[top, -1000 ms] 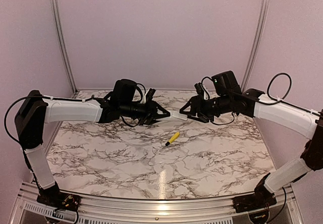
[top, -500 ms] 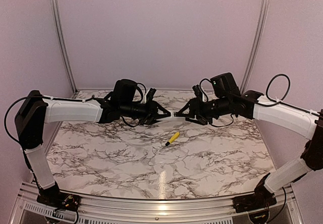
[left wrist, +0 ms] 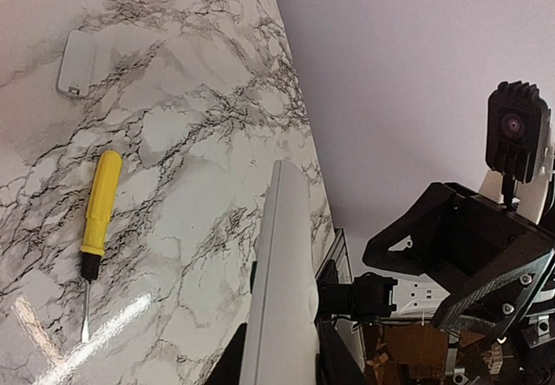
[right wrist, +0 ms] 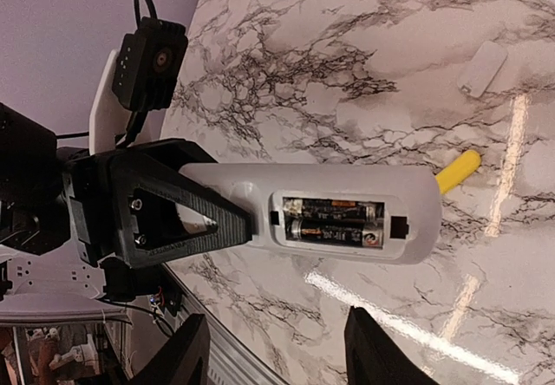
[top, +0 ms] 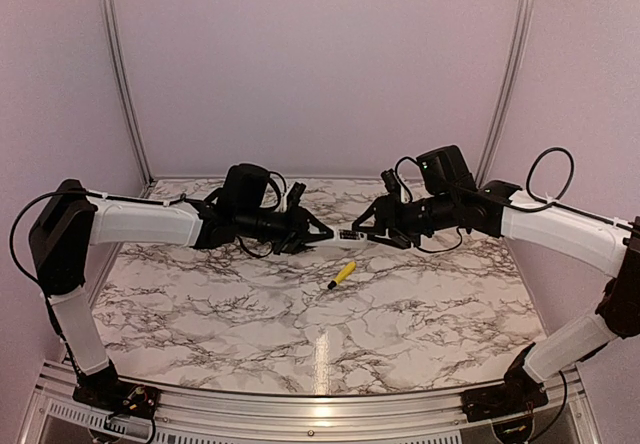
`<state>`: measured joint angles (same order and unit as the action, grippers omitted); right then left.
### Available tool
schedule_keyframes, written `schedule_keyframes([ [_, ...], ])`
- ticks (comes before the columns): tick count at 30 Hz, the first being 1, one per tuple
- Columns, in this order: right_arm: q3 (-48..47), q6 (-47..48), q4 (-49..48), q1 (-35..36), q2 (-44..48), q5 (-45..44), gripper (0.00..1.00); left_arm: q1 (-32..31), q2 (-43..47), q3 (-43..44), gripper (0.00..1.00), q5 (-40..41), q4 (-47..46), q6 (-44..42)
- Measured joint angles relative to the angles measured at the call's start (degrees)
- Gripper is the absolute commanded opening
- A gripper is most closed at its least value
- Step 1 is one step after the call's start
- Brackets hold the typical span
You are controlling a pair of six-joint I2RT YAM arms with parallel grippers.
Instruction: Unload the batteries from the remote control
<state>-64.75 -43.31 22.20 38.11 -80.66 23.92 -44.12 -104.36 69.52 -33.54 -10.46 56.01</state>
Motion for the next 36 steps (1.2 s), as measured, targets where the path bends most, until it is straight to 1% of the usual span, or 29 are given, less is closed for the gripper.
schedule_keyframes([
  [5, 0.0, 0.7, -0.1, 0.0, 0.0, -0.3, 0.53, 1.0, 0.9, -2.1, 0.00, 0.0, 0.6, -1.7],
  [13, 0.0, 3.7, 2.6, 0.0, 0.0, -3.5, 0.56, 2.6, 6.8, -7.6, 0.00, 0.7, 5.2, -6.7],
  [21, -1.7, 6.1, 7.5, 0.0, 0.0, -7.5, 0.60, 2.6, 11.3, -16.1, 0.00, 2.7, 8.7, -10.9],
  [31, -4.1, 8.7, 11.4, 0.0, -0.9, -10.1, 0.62, 2.8, 12.3, -23.3, 0.00, 5.2, 9.9, -13.3],
  [36, -4.1, 9.2, 12.6, 0.0, -1.1, -10.4, 0.63, 3.2, 12.0, -24.6, 0.00, 5.6, 9.9, -14.1],
])
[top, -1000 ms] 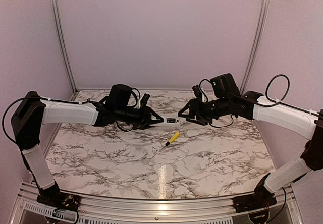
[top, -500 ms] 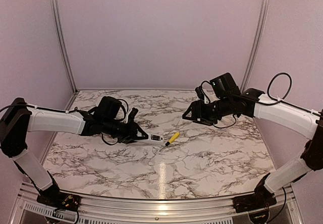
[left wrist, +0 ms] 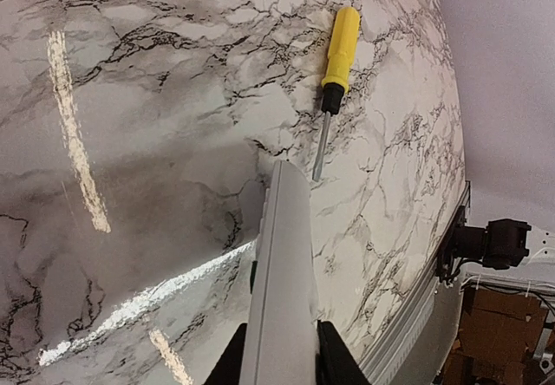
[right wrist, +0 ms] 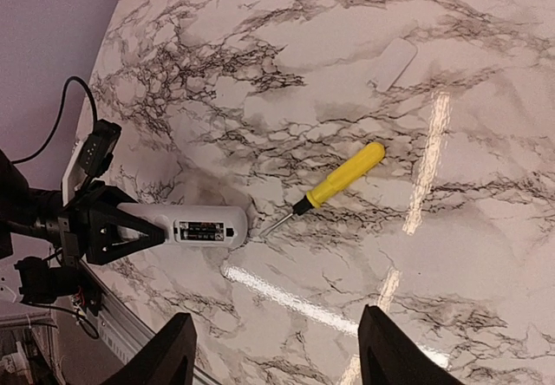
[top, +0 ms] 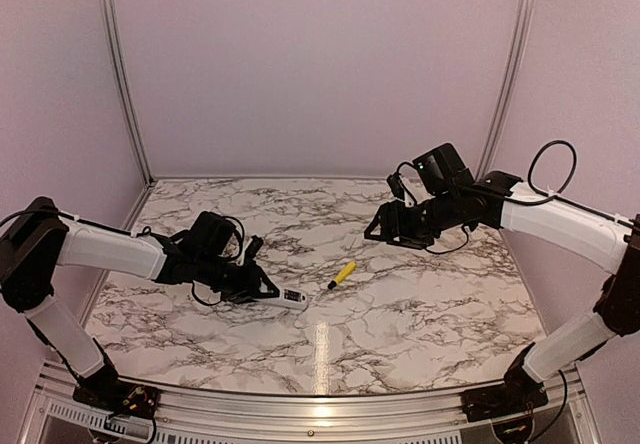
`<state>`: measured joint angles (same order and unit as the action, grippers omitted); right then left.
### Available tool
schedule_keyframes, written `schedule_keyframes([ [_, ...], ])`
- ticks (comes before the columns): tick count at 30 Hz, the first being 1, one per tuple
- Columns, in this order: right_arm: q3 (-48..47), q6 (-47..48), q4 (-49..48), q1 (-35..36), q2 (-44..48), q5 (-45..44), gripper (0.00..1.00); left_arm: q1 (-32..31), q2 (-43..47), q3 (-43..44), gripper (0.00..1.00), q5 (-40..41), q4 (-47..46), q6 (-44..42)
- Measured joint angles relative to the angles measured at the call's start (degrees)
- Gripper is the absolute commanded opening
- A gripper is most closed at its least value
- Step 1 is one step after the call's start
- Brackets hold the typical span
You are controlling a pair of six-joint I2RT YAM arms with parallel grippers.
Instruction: Unload the batteries from the remote control
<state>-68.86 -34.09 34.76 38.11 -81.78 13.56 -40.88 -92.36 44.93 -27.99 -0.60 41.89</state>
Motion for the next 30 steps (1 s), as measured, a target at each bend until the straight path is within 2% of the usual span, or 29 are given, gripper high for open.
schedule_keyframes([
  [14, 0.0, 0.1, 0.9, 0.0, 0.0, -0.3, 0.63, 1.0, -4.3, 1.2, 0.00, -3.1, -4.3, -3.4],
  [30, -1.7, 0.3, 0.9, 0.0, -3.3, -0.2, 0.63, 1.7, -6.3, 1.2, 0.28, -5.2, -6.7, -6.4],
])
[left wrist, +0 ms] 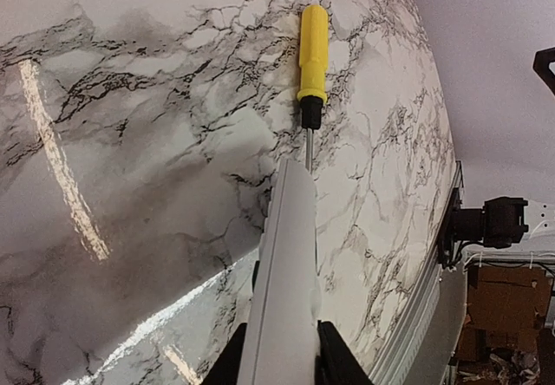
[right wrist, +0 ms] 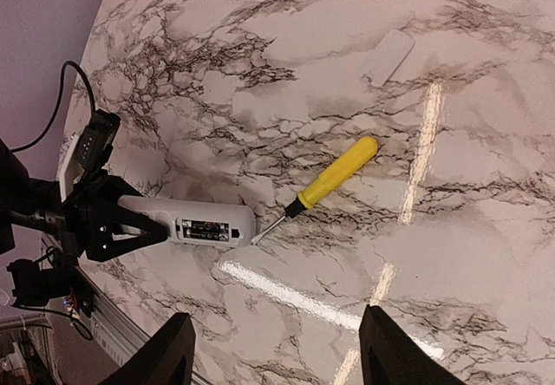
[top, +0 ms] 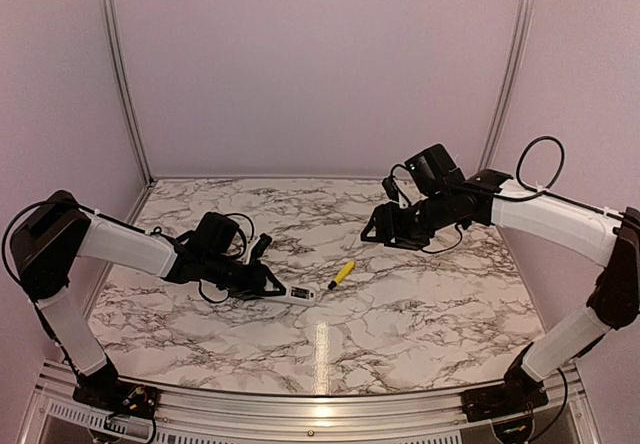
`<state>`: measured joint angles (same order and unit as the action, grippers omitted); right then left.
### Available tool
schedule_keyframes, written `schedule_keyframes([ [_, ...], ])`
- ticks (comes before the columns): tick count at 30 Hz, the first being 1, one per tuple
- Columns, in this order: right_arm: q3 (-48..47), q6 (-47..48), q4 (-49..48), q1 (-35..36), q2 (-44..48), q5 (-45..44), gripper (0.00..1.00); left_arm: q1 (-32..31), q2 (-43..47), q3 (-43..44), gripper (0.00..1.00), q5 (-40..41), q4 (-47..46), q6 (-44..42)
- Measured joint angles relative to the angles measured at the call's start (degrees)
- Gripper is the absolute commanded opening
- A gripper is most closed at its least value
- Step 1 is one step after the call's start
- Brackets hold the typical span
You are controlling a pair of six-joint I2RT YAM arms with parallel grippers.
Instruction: Unload the batteries from the remote control
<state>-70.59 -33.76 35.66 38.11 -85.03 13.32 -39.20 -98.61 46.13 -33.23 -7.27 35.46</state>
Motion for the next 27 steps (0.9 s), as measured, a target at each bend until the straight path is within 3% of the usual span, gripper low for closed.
schedule_keyframes([
  [11, -1.3, 0.9, 0.0, 0.0, -2.5, 0.2, 0.64, 0.2, -2.0, -0.7, 0.38, 0.9, 1.3, -1.4],
  [27, -2.7, 1.0, -0.2, 0.0, -3.8, 0.7, 0.64, 0.2, -2.8, -0.7, 0.47, 1.6, 4.2, -3.8],
])
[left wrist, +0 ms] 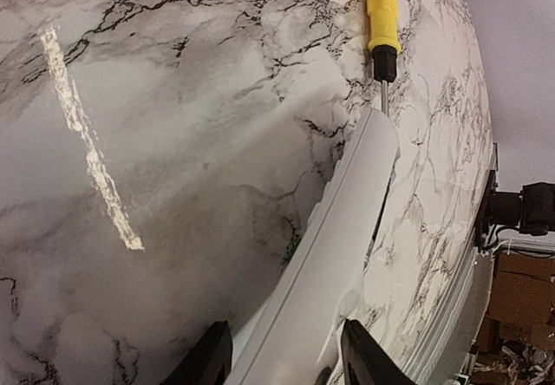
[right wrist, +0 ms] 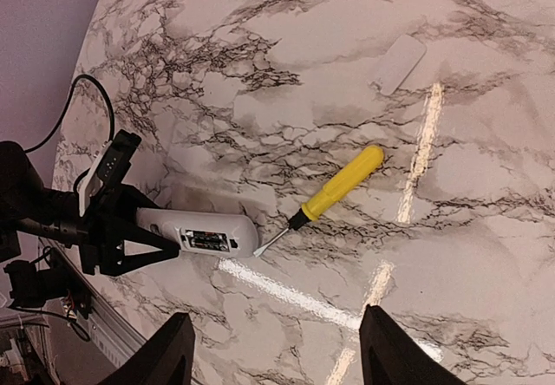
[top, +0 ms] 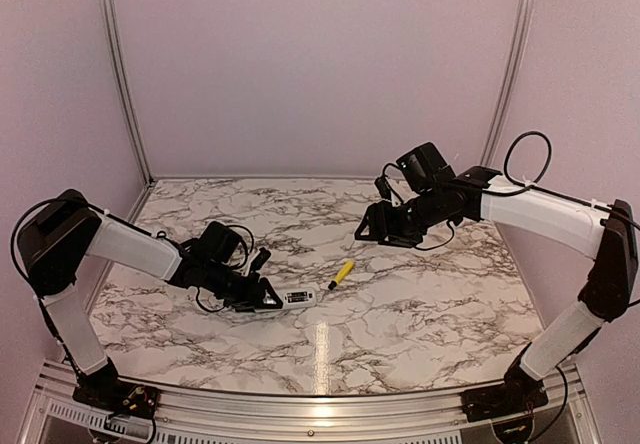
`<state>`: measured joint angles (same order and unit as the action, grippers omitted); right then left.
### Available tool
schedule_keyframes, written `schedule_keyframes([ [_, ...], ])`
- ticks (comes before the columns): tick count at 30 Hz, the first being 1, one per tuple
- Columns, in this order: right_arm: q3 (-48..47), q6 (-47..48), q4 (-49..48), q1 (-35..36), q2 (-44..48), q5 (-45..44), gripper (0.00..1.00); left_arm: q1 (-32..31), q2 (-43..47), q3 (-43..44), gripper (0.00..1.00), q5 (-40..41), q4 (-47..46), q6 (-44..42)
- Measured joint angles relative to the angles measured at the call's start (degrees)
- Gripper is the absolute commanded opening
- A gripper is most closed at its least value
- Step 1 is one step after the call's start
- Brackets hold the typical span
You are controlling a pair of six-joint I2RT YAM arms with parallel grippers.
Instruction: Unload the batteries from the remote control
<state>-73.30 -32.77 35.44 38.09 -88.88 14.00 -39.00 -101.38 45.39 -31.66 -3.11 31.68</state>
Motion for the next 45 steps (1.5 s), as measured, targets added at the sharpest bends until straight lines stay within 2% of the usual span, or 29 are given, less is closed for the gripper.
schedule_keyframes([
  [4, 0.0, -0.1, 0.0, 0.0, 0.0, 0.0, 0.64, 0.0, -0.1, 0.3, 0.50, 0.0, 0.2, -0.3],
  [7, 0.0, -0.2, 0.0, 0.0, 0.0, 0.0, 0.64, 0.0, -0.1, 0.5, 0.57, -0.2, 0.4, -0.8],
  [10, 0.0, -0.3, 0.0, 0.0, 0.1, -0.1, 0.64, 0.0, -0.1, 0.6, 0.59, -0.7, 0.4, -1.1],
  [14, 0.0, -0.4, 0.0, 0.0, 0.2, -0.2, 0.64, 0.2, 0.0, 0.6, 0.70, -1.1, 0.4, -1.5],
  [20, 0.0, -0.6, 0.0, 0.0, 0.2, -0.2, 0.64, 1.0, 0.9, 0.6, 0.78, 0.1, 1.0, -2.4],
  [29, -0.1, -0.6, 0.0, 0.0, 0.2, -0.2, 0.65, 2.3, 3.1, 0.6, 0.84, 4.7, 4.5, -4.0],
  [37, -0.1, -0.6, 0.0, 0.0, 0.2, -0.2, 0.65, 2.4, 4.6, 1.6, 0.94, 8.9, 8.1, -5.4],
  [45, -0.1, -0.5, 0.0, 0.0, 0.4, -0.5, 0.67, 2.5, 5.9, 4.2, 0.94, 15.6, 17.2, -7.3],
])
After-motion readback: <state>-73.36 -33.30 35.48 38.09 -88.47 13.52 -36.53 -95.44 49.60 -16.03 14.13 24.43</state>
